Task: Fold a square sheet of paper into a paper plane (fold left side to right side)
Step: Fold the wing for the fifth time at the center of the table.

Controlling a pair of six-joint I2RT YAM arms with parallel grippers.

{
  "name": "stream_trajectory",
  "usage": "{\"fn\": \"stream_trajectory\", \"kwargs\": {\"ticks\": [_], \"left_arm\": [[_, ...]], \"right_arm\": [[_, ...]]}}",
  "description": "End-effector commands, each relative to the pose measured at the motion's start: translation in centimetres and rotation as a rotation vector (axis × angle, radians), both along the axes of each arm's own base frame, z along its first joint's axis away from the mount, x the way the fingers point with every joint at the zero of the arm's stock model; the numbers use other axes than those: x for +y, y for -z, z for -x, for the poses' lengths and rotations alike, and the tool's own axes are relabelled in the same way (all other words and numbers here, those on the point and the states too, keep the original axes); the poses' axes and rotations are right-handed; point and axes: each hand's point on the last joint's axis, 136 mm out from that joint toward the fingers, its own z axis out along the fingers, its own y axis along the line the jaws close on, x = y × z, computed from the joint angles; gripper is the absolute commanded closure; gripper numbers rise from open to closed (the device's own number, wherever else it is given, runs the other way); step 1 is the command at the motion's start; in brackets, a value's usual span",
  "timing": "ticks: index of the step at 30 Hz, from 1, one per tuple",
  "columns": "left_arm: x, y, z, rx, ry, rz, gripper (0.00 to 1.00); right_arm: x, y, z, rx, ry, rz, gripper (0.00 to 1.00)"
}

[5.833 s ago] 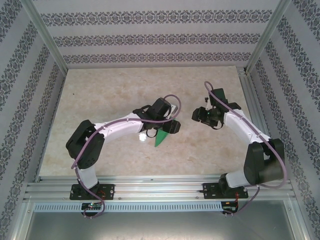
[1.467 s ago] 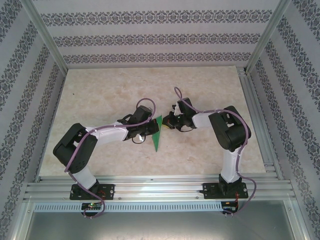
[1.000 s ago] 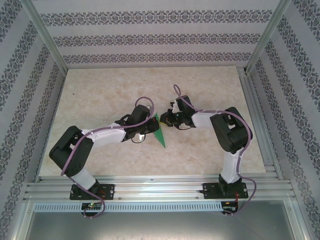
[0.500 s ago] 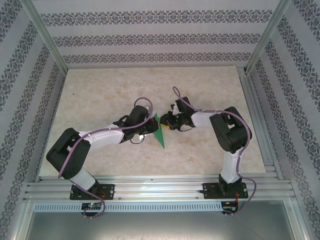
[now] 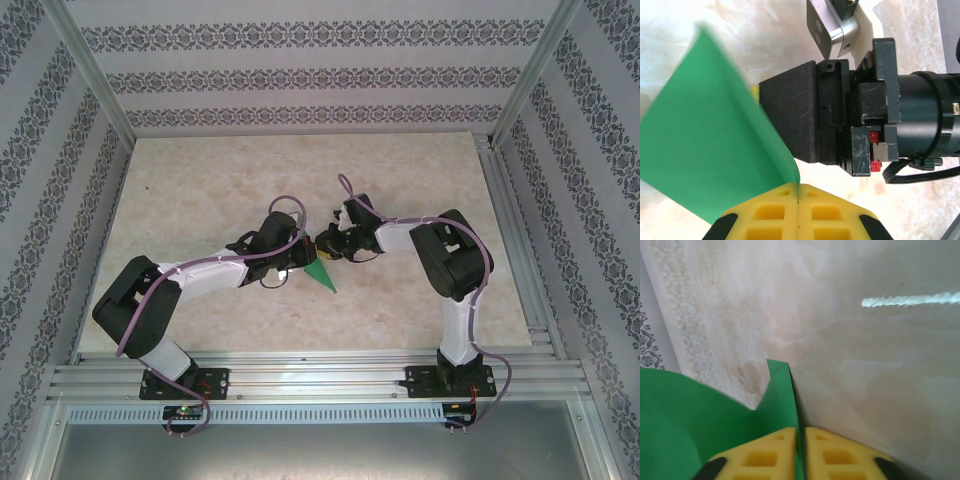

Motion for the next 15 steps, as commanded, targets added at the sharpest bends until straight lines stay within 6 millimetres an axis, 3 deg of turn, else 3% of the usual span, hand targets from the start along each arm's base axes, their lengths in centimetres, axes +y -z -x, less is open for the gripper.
{"fn": "stream_trajectory", "kwargs": {"ticks": [1, 8, 15], "left_arm": [[0.2, -1.3, -0.6, -0.06, 0.006, 0.014, 1.0], [-0.7, -1.1, -0.3, -0.054, 0.057, 0.041, 1.0], [-2.8, -1.1, -0.2, -0.064, 0.164, 0.085, 1.0]], "right_arm": [[0.9, -1.4, -0.5, -0.036, -0.007, -0.06, 0.98], [-2.0, -2.8, -1.1, -0.109, 0.048, -0.06, 1.0], [-4.3, -2.4, -0.5, -0.138, 0.05, -0.033, 1.0]]}}
